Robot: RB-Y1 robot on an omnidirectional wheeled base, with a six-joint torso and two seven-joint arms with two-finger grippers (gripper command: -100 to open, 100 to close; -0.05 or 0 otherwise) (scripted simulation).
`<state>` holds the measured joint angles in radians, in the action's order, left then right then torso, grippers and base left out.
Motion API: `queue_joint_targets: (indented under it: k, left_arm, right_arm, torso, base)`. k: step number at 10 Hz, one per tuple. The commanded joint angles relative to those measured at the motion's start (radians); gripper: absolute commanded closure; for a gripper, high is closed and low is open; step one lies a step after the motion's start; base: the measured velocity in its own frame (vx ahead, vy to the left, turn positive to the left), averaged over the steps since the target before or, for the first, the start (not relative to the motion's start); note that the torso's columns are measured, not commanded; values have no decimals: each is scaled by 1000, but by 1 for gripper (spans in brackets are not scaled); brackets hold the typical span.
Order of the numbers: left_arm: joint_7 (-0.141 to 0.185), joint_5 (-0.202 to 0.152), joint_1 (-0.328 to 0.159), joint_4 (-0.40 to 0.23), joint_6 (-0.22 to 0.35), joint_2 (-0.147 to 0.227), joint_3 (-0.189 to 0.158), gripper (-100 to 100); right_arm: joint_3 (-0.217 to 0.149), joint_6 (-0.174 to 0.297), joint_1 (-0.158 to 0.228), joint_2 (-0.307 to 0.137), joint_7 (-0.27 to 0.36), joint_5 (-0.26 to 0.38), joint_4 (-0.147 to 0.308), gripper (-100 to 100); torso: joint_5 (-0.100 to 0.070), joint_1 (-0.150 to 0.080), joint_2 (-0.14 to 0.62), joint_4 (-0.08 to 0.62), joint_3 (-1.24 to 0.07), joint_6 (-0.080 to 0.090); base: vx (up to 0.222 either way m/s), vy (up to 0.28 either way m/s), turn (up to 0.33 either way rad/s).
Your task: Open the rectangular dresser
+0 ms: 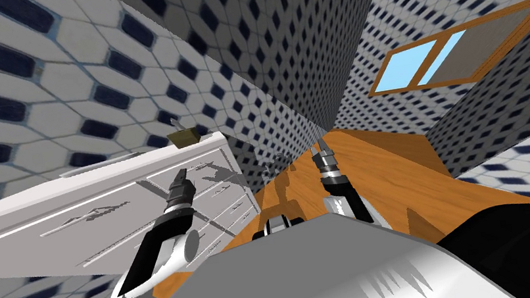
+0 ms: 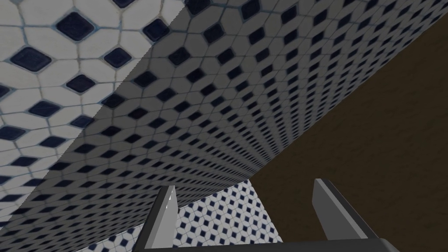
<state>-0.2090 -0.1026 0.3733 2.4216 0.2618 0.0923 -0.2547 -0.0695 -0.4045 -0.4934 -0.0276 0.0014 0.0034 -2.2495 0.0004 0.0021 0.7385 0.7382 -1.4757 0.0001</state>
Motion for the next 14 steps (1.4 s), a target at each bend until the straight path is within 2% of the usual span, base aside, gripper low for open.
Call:
queue_joint_targets:
  k: [1, 2, 3, 4, 6, 7, 11, 12, 14]
  left_arm:
    - [0, -6, 11, 48, 37, -1, -7, -100]
    - [0, -9, 16, 68, 53, -1, -10, -100]
    - [1, -7, 12, 58, 45, -2, -9, -100]
    - [0, -3, 6, 27, 21, -1, -4, 100]
    - [0, 0, 0, 0, 0, 0, 0, 100]
    - [0, 1, -11, 11, -3, 0, -1, 100]
    - [-2, -12, 37, 95, 69, -2, 1, 100]
    - [0, -11, 28, 84, 56, 0, -2, 100]
    - [-2, -18, 42, 95, 61, 0, 0, 100]
  right_arm:
    - [0, 0, 0, 0, 0, 0, 0, 0]
    - [0, 0, 0, 0, 0, 0, 0, 0]
    - [0, 0, 0, 0, 0, 0, 0, 0]
    - [0, 0, 0, 0, 0, 0, 0, 0]
    - [0, 0, 0, 0, 0, 0, 0, 0]
    - [0, 0, 0, 0, 0, 0, 0, 0]
    - [0, 0, 0, 0, 0, 0, 0, 0]
    - [0, 0, 0, 0, 0, 0, 0, 0]
    - [0, 0, 0, 0, 0, 0, 0, 0]
  torso:
    - [1, 2, -3, -1, -2, 0]
    - [0, 0, -4, -1, -3, 0]
    - [0, 0, -4, -1, -2, 0]
    - [0, -2, 1, 0, 0, 0]
    - [5, 0, 3, -5, 4, -1]
    - [6, 3, -1, -6, 1, -1]
    - [1, -3, -1, -2, 0, 0]
    - [0, -3, -2, -2, -1, 1]
    - [0, -2, -1, -1, -1, 0]
  base:
    - [100, 11, -9]
    - [113, 35, -6]
    - [54, 23, -2]
    - [-50, -6, 13]
    - [-98, -19, 3]
    - [-67, -22, -20]
    - [-93, -82, 20]
    - [-47, -36, 10]
    - [-116, -44, 9]
